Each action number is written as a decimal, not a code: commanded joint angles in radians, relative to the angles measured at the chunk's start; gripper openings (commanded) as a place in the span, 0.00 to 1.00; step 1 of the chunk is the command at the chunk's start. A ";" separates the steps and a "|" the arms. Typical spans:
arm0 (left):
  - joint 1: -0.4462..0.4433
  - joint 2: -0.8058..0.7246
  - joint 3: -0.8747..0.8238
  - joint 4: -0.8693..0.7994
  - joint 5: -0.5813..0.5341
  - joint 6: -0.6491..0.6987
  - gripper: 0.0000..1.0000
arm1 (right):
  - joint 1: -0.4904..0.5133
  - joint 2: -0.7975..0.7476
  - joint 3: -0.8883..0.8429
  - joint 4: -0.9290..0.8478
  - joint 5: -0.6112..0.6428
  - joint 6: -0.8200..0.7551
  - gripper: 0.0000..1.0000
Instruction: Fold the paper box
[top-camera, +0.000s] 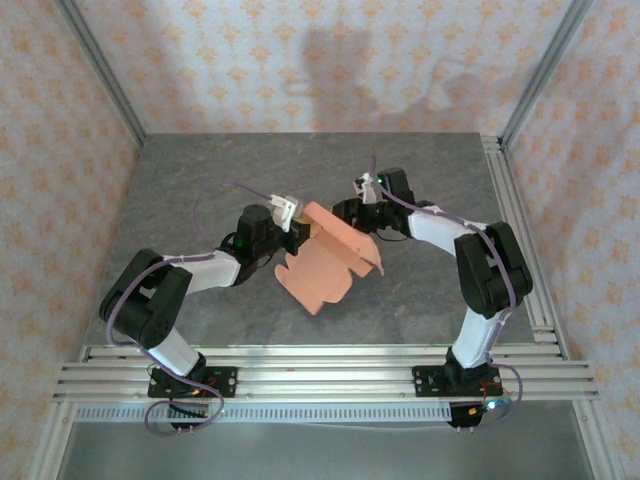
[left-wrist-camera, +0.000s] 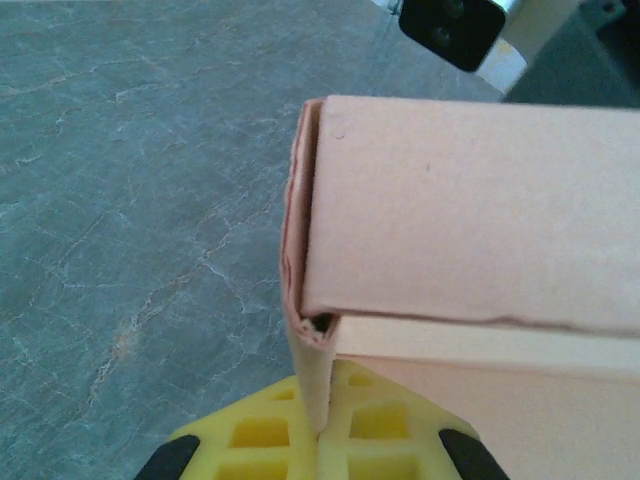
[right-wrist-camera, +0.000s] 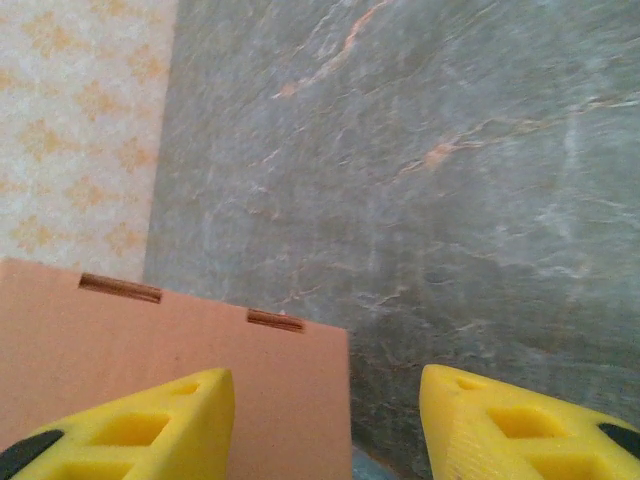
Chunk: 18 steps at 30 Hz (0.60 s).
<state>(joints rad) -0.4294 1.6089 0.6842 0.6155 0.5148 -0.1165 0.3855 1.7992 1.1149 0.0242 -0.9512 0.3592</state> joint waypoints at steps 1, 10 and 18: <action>0.006 0.006 0.048 0.021 -0.007 -0.056 0.00 | 0.027 0.019 -0.021 0.105 -0.062 0.028 0.52; 0.005 0.006 0.052 0.040 -0.066 -0.097 0.00 | 0.076 0.052 -0.037 0.247 -0.095 0.141 0.51; 0.005 0.008 0.052 0.061 -0.094 -0.127 0.08 | 0.088 0.073 -0.037 0.299 -0.093 0.189 0.51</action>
<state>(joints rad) -0.4179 1.6104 0.6933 0.6098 0.4381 -0.2123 0.4229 1.8572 1.0855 0.2687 -0.9718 0.5331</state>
